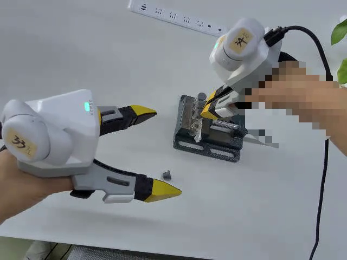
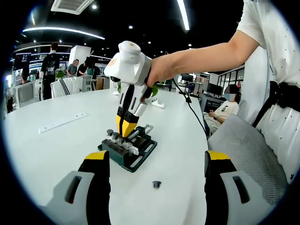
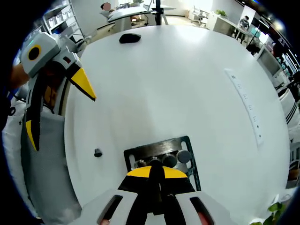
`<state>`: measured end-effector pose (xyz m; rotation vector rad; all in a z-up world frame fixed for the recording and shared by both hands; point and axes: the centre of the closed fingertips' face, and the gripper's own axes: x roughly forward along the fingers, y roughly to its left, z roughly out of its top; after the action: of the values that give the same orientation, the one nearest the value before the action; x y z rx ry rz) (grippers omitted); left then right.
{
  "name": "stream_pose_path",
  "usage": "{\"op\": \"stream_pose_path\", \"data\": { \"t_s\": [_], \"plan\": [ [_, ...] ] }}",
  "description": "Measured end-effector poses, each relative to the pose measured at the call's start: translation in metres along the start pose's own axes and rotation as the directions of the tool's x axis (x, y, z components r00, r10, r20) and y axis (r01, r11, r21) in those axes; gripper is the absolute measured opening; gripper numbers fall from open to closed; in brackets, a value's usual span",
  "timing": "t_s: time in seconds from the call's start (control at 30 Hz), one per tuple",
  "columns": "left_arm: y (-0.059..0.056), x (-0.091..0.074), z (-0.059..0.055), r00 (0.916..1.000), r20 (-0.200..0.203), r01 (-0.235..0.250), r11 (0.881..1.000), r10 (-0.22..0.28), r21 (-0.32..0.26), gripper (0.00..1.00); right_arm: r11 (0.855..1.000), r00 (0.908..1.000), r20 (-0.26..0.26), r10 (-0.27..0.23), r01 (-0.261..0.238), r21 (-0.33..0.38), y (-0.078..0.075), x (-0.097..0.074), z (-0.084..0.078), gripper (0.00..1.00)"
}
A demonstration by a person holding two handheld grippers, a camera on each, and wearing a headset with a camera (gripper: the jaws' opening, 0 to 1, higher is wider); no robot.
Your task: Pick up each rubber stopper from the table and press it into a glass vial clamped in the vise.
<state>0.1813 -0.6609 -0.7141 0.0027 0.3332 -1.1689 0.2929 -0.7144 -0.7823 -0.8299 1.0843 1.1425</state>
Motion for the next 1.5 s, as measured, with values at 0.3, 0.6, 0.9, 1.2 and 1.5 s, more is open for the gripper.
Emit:
{"op": "stream_pose_path", "data": {
  "t_s": [0.3, 0.6, 0.9, 1.2, 1.5],
  "plan": [
    [-0.005, 0.002, 0.003, 0.9999, -0.014, 0.009, 1.000, -0.009, 0.011, 0.82, 1.000, 0.9981, 0.057, -0.022, 0.021, 0.023, -0.001, -0.013, -0.001, 0.07],
    [-0.009, 0.002, 0.006, 0.9994, -0.031, 0.015, 1.000, -0.014, 0.024, 0.82, 0.997, 0.9911, 0.122, -0.053, 0.046, 0.062, -0.002, -0.030, -0.005, 0.10],
    [-0.010, 0.001, 0.011, 0.9987, -0.050, 0.014, 0.999, -0.012, 0.044, 0.82, 0.993, 0.9789, 0.184, -0.090, 0.073, 0.097, -0.003, -0.045, -0.011, 0.14],
    [-0.010, -0.006, 0.013, 0.9978, -0.066, -0.003, 0.998, 0.007, 0.060, 0.80, 0.988, 0.9626, 0.250, -0.105, 0.073, 0.135, 0.006, -0.058, -0.019, 0.17],
    [-0.012, -0.011, 0.015, 0.9968, -0.076, -0.018, 0.998, 0.023, 0.066, 0.82, 0.987, 0.9509, 0.285, -0.120, 0.082, 0.141, 0.012, -0.067, -0.027, 0.22]
  ]
}}
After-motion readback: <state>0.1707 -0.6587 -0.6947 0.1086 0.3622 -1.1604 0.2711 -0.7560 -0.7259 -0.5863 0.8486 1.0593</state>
